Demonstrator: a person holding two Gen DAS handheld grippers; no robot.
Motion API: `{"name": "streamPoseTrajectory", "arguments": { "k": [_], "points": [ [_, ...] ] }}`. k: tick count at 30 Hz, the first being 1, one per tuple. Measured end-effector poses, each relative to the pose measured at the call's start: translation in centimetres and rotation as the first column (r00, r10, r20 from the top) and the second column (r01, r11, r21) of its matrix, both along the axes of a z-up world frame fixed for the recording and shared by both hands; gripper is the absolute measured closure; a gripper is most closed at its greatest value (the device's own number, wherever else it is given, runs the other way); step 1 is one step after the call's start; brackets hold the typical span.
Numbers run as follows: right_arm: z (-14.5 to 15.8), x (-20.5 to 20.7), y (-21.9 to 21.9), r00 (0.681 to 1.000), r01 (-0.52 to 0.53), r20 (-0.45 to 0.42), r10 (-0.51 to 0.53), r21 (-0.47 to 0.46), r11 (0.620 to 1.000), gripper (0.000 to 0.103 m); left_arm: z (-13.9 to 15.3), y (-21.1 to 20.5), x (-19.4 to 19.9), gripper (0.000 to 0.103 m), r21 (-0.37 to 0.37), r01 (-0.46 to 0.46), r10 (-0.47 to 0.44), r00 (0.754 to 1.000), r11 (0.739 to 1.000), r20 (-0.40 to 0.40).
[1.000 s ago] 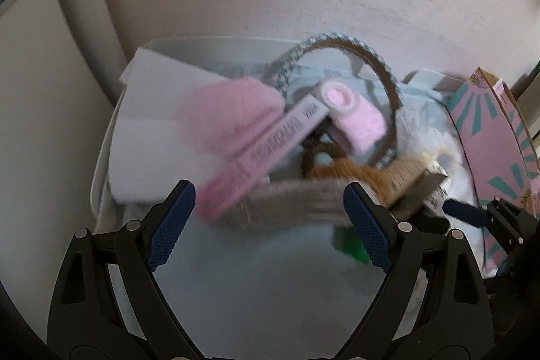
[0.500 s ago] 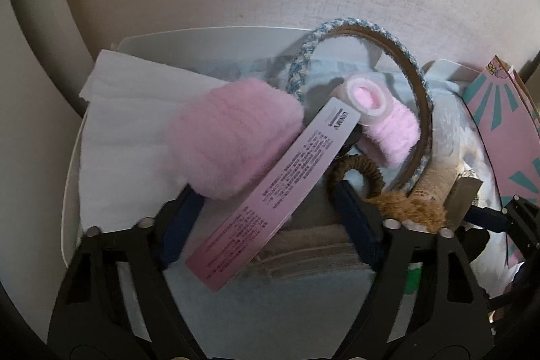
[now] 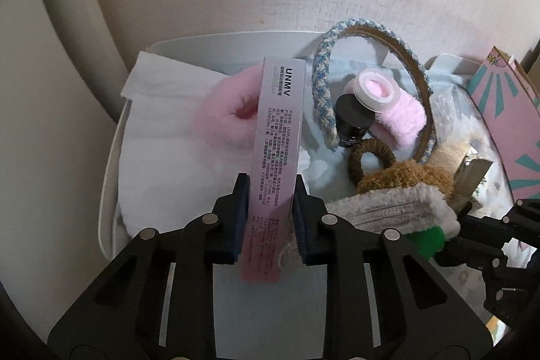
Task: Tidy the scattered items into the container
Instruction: 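Return the left gripper to the table and grasp the pink UNMV box, then carry the pink UNMV box into the cardboard box and release it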
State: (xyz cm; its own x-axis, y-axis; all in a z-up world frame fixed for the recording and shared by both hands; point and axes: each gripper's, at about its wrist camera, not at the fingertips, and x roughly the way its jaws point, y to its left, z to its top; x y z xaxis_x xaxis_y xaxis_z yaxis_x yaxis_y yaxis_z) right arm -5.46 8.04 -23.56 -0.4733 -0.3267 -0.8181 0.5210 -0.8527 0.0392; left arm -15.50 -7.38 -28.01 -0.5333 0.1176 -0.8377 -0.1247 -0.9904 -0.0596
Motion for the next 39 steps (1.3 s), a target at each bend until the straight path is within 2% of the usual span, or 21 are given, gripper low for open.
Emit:
{"name": "streamPoseTrajectory", "arguments": {
  "k": [4, 9, 14, 16, 22, 27, 31, 37, 39],
  "points": [
    [0.7, 0.1, 1.5, 0.999, 0.041, 0.032, -0.039, -0.073, 0.996, 0.090, 1.1, -0.2, 1.1, 0.082, 0.015, -0.007, 0.007, 1.000, 1.000, -0.011],
    [1.7, 0.5, 2.1, 0.996, 0.074, 0.051, -0.069, -0.107, 0.991, 0.090, 2.5, 0.0, 2.2, 0.082, 0.032, -0.012, 0.012, 1.000, 0.999, -0.019],
    [3.7, 1.5, 3.0, 0.998, 0.062, 0.031, -0.058, -0.137, 0.989, 0.091, 3.9, 0.2, 2.5, 0.083, 0.050, -0.027, 0.028, 1.000, 0.998, -0.015],
    [4.8, 2.0, 3.1, 0.998, 0.057, 0.020, -0.055, -0.154, 0.986, 0.091, 5.1, -0.2, 3.3, 0.083, 0.059, -0.029, 0.030, 0.999, 0.998, -0.019],
    [8.4, 3.7, 4.7, 0.996, 0.068, -0.037, -0.076, -0.189, 0.980, 0.091, 8.7, 2.0, 4.9, 0.083, 0.056, 0.008, -0.006, 0.999, 0.998, -0.050],
    [12.6, 4.6, 7.5, 0.985, 0.115, -0.101, -0.142, -0.231, 0.966, 0.091, 13.1, 5.4, 5.6, 0.083, 0.060, 0.073, -0.067, 0.993, 0.996, -0.093],
    [15.7, 5.3, 10.7, 0.967, 0.174, -0.141, -0.212, -0.244, 0.954, 0.091, 16.6, 9.7, 6.4, 0.083, 0.079, 0.173, -0.162, 0.979, 0.982, -0.126],
    [18.7, 6.8, 16.5, 0.920, 0.313, -0.177, -0.349, -0.205, 0.928, 0.091, 20.7, 18.2, 6.4, 0.083, 0.106, 0.341, -0.318, 0.929, 0.934, -0.187],
    [19.1, 7.3, 18.1, 0.906, 0.353, -0.180, -0.384, -0.182, 0.918, 0.091, 21.3, 21.4, 5.9, 0.083, 0.112, 0.377, -0.352, 0.917, 0.920, -0.188]
  ]
}}
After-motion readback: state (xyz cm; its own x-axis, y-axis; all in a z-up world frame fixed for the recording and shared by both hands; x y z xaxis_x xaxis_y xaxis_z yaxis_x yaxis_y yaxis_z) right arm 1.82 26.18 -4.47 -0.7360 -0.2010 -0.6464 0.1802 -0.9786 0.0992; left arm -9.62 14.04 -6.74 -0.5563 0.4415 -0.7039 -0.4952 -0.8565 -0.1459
